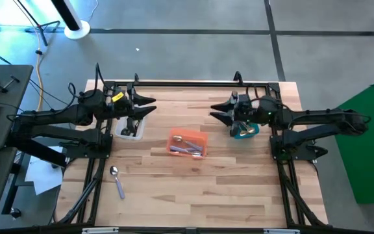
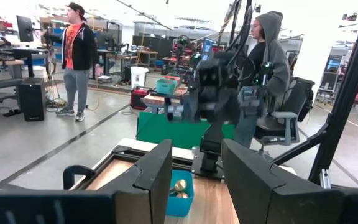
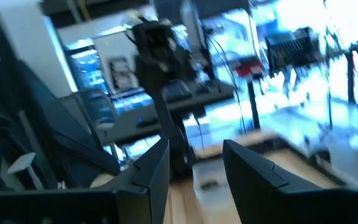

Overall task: Sort silverware by color (type)
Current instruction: Put the violet spoon into the orange bin

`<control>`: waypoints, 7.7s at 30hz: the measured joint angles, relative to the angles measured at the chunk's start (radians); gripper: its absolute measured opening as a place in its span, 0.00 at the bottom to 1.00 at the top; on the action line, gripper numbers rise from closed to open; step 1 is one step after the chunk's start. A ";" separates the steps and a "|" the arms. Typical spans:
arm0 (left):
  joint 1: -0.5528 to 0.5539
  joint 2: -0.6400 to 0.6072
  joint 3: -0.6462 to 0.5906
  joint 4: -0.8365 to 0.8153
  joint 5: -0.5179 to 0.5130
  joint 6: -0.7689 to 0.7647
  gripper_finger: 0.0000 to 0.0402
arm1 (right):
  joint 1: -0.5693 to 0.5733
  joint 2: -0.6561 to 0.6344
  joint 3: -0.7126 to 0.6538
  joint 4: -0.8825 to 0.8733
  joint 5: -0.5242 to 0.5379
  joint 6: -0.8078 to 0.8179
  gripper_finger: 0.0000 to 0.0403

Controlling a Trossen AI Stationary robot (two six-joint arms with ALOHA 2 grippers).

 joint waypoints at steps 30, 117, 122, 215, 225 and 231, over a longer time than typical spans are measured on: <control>0.000 0.000 0.000 -0.002 0.077 0.010 0.33 | 0.000 0.001 0.101 -0.044 -0.026 -0.079 0.33; 0.000 0.000 0.000 -0.054 0.094 0.002 0.33 | 0.000 0.001 0.101 -0.062 -0.045 -0.217 0.33; 0.000 0.000 0.000 -0.056 0.094 0.003 0.33 | 0.000 0.001 0.101 -0.062 -0.045 -0.209 0.33; -1.100 0.567 -0.151 -0.771 0.014 -0.163 0.33 | 0.000 0.001 0.101 -0.158 0.014 -0.201 0.33; -1.101 0.593 -0.151 -0.723 0.050 -0.164 0.33 | 0.000 0.001 0.101 -0.158 0.014 -0.201 0.33; -1.101 0.602 -0.151 -0.726 0.124 -0.164 0.33 | 0.000 0.001 0.101 -0.160 0.014 -0.201 0.33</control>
